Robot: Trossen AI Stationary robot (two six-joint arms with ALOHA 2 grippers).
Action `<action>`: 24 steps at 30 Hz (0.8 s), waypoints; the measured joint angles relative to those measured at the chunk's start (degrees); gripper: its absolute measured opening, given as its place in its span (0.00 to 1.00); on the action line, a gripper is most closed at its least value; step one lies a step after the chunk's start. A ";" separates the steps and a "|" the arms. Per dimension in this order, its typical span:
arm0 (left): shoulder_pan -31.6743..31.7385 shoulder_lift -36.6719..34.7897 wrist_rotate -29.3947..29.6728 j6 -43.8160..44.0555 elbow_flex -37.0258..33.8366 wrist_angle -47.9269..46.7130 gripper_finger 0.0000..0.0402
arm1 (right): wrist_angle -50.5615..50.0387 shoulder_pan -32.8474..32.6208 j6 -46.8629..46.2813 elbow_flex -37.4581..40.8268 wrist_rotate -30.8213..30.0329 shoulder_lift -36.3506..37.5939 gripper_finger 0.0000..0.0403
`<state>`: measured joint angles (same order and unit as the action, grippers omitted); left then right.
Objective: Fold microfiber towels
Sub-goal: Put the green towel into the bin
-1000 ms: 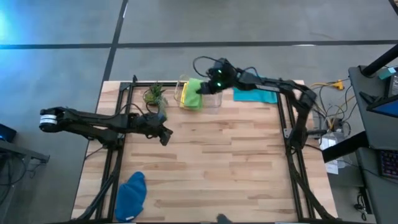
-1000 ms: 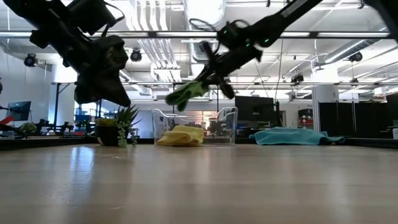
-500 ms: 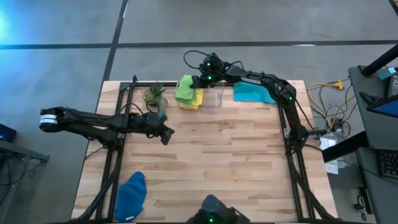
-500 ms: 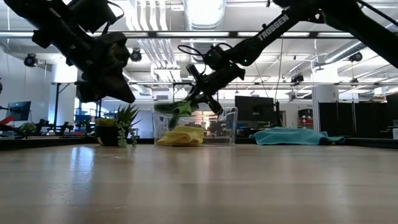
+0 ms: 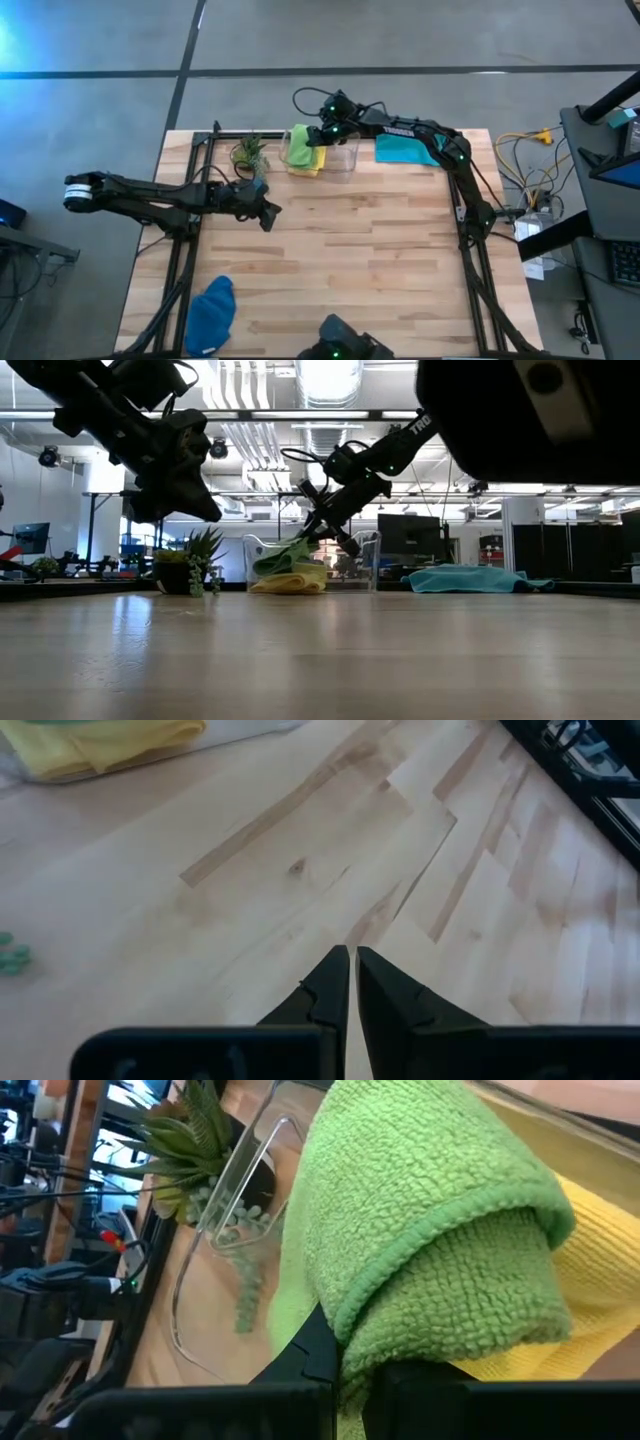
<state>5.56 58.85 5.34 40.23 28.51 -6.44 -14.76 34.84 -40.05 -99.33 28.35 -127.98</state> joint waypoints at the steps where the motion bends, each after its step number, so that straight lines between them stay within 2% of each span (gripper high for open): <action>1: 0.00 0.00 0.00 0.02 0.01 -0.01 0.02 | 0.24 -0.07 0.00 0.00 -0.01 -0.04 0.02; 13: 0.00 0.00 0.04 1.46 0.01 -0.01 0.02 | 0.13 -0.40 -1.75 0.02 3.03 0.02 0.04; 16: 0.00 0.00 0.04 1.48 0.00 0.00 0.02 | -2.47 -0.64 -2.35 0.28 3.98 -0.29 0.12; 24: 0.00 0.00 0.07 1.62 0.00 0.00 0.02 | -3.64 -0.71 -2.34 0.31 3.80 0.19 0.40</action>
<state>5.56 58.85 5.41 41.85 28.51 -6.44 -18.40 34.13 -42.40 -99.02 32.15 -127.79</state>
